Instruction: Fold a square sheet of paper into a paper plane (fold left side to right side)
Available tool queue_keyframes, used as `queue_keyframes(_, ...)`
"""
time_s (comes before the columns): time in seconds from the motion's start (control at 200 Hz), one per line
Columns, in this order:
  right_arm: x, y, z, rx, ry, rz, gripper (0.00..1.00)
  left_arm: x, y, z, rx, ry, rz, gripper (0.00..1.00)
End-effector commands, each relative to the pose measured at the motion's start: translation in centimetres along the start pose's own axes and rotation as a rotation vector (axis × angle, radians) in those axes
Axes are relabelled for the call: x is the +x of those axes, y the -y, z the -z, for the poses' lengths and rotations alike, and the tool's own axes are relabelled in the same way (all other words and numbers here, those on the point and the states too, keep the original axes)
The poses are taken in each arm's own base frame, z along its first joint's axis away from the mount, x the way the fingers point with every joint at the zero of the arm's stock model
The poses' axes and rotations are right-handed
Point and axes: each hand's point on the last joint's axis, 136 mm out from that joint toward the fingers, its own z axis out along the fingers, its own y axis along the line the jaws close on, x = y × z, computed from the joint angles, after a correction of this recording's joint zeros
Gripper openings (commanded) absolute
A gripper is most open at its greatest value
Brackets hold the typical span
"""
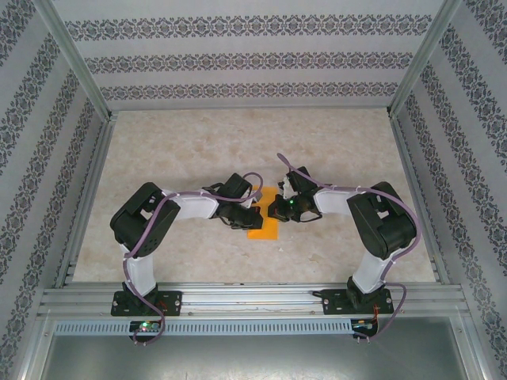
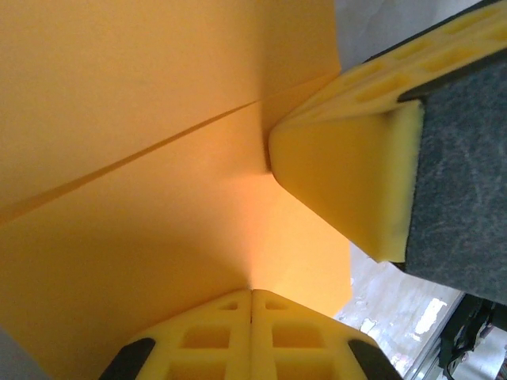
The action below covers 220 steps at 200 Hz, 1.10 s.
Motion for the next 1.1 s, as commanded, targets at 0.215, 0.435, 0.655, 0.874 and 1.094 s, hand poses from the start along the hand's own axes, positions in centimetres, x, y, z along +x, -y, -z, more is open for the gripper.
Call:
queue_keyframes(0.215, 2.1, 7.1, -1.0, 0.265, -0.068, -0.063, 0.00, 3.4, -2.6, 0.1, -0.067, -0.052, 0.046, 0.04)
queue_keyframes(0.435, 2.1, 7.4, -0.9, 0.278, -0.074, -0.066, 0.00, 4.9, -3.3, 0.5, -0.072, -0.066, 0.057, 0.04)
queue_keyframes(0.655, 2.0, 7.5, -0.8, 0.283, -0.076, -0.064, 0.00, 6.3, -4.2, 0.7, -0.083, -0.075, 0.078, 0.04)
queue_keyframes(0.874, 1.9, 7.4, -0.8, 0.286, -0.079, -0.062, 0.00, 7.4, -4.7, 0.9, -0.083, -0.081, 0.094, 0.04)
queue_keyframes(1.094, 2.0, 7.5, -0.8, 0.289, -0.084, -0.064, 0.00, 8.3, -5.0, 1.4, -0.088, -0.082, 0.104, 0.04)
